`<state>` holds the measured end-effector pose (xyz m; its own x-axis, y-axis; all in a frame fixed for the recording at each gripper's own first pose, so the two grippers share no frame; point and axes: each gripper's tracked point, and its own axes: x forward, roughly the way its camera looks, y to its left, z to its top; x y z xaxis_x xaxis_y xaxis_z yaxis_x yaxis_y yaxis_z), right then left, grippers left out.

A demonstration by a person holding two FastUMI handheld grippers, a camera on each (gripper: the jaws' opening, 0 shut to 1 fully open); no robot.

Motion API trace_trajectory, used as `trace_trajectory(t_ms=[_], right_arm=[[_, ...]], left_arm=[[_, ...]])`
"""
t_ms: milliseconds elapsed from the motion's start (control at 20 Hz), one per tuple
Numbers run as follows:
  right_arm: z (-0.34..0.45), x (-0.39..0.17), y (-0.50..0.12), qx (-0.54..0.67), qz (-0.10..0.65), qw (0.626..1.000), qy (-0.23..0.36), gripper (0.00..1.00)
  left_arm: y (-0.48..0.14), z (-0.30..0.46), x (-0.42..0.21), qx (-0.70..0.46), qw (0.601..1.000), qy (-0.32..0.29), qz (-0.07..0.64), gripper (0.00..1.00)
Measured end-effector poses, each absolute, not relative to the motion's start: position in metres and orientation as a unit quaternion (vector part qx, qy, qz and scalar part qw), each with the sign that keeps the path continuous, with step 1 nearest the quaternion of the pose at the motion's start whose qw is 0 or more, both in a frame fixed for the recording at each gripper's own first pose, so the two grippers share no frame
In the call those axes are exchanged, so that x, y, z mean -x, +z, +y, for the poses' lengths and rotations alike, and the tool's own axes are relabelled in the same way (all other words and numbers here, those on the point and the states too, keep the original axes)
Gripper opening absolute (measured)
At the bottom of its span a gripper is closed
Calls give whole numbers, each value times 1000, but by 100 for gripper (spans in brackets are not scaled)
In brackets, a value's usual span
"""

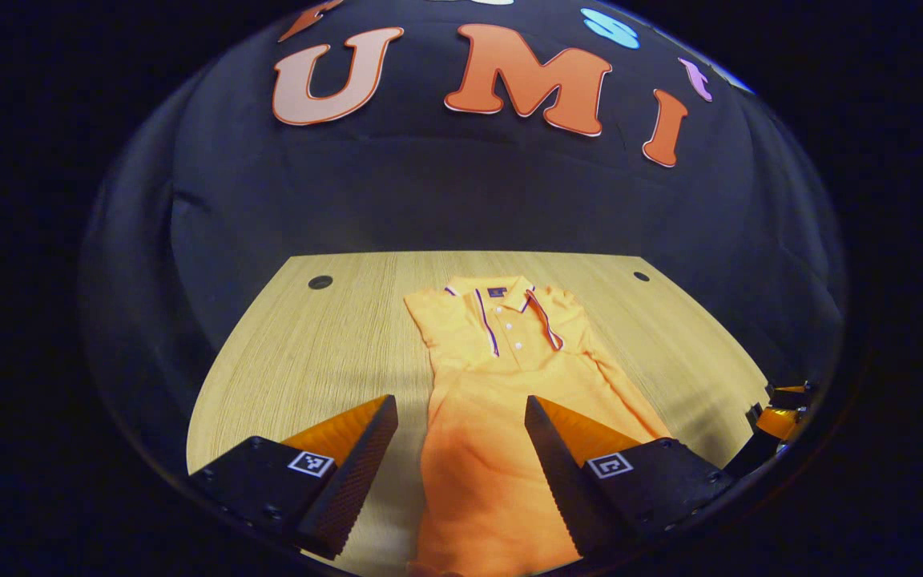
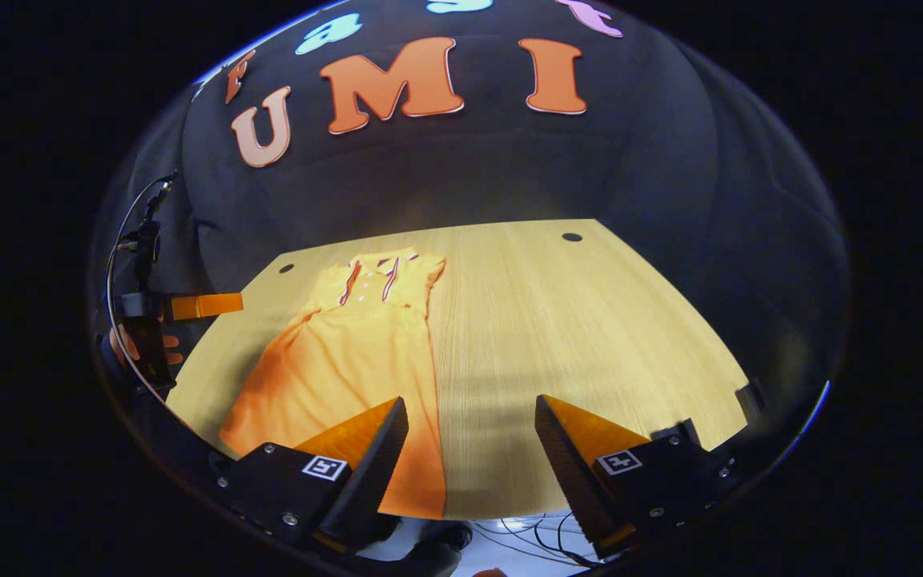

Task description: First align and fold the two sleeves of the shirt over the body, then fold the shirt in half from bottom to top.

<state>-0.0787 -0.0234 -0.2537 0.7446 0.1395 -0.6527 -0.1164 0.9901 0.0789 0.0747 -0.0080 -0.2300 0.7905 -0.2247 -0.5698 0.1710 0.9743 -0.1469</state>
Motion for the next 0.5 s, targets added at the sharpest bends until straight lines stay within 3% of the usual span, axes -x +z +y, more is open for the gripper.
trace_trajectory(t_ms=[500], right_arm=[[10,118,-314,-7,407,902,144,98]], left_arm=[[-307,14,38,14,922,-76,380,99]])
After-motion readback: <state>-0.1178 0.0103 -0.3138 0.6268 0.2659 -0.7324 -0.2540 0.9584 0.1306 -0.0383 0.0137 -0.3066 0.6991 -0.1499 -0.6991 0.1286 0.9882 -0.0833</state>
